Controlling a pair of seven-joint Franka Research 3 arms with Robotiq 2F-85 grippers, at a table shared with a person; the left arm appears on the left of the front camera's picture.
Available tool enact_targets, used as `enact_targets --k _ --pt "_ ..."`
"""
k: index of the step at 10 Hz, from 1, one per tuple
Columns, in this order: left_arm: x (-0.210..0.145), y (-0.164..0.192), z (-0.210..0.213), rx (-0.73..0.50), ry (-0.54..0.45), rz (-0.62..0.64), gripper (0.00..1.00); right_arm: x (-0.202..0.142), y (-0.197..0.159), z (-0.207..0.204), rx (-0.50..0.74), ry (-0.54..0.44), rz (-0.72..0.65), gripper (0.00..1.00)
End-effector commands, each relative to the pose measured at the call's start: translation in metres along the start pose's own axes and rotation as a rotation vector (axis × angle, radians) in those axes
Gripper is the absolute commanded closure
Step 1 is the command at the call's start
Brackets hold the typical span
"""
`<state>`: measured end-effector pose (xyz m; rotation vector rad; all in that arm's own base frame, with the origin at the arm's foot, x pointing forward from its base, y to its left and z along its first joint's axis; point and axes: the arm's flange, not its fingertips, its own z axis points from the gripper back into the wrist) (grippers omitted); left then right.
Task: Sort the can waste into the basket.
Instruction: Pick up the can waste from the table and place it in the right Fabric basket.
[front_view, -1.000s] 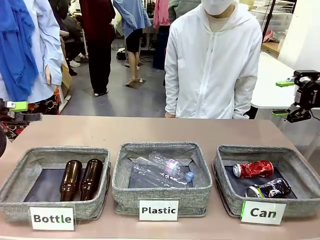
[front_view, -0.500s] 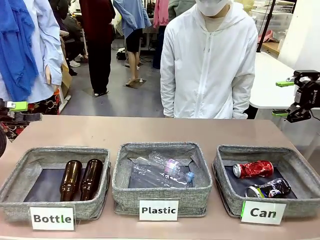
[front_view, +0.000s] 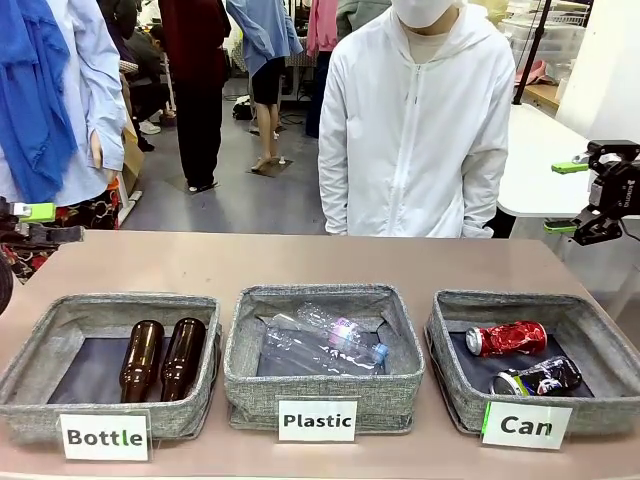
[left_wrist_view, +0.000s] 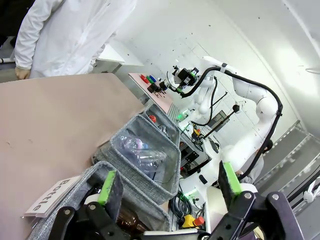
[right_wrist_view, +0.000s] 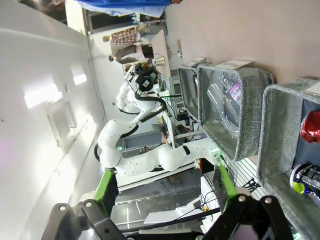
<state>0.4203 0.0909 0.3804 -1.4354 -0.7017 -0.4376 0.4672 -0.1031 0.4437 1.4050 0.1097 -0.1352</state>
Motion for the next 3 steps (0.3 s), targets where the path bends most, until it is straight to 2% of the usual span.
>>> enact_targets --k 1,3 --pt "0.0018 -0.0022 0.0005 0.005 0.0 0.013 0.0 -0.0017 0.001 -0.0006 0.002 0.0 0.002 0.0" --pt "0.0018 -0.0022 0.0005 0.005 0.0 0.013 0.0 -0.0017 0.001 -0.0006 0.002 0.0 0.002 0.0"
